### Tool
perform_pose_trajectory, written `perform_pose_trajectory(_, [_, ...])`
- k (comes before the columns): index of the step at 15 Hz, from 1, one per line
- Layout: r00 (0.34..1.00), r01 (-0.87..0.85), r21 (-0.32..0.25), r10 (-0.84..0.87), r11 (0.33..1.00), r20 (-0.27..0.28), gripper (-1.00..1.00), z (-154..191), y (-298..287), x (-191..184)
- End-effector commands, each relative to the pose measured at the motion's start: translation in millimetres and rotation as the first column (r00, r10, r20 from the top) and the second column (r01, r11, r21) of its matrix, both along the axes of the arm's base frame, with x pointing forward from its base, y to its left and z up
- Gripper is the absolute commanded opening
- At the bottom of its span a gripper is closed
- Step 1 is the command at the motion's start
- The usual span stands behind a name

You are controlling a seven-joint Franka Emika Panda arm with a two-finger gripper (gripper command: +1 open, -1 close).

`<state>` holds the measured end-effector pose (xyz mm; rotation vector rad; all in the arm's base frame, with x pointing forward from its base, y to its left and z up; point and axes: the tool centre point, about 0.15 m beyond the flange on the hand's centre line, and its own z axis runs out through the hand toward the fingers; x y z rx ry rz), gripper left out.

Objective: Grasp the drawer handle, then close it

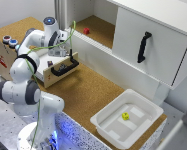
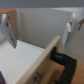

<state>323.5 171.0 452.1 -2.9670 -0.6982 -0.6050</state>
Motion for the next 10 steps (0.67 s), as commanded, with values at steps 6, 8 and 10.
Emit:
perform_pose_trajectory(6, [0.926, 0.332, -0.014, -0.328, 0.943, -0.188, 1.0, -60, -81, -16])
perform_pose_trajectory(8, [0.899, 0.389, 0.009, -0.378, 0.921, -0.219, 1.0, -77, -81, -20])
perform_pose_trajectory(10, [0.889, 0.405, 0.018, -0.389, 0.914, -0.243, 1.0, -94, -73, -22])
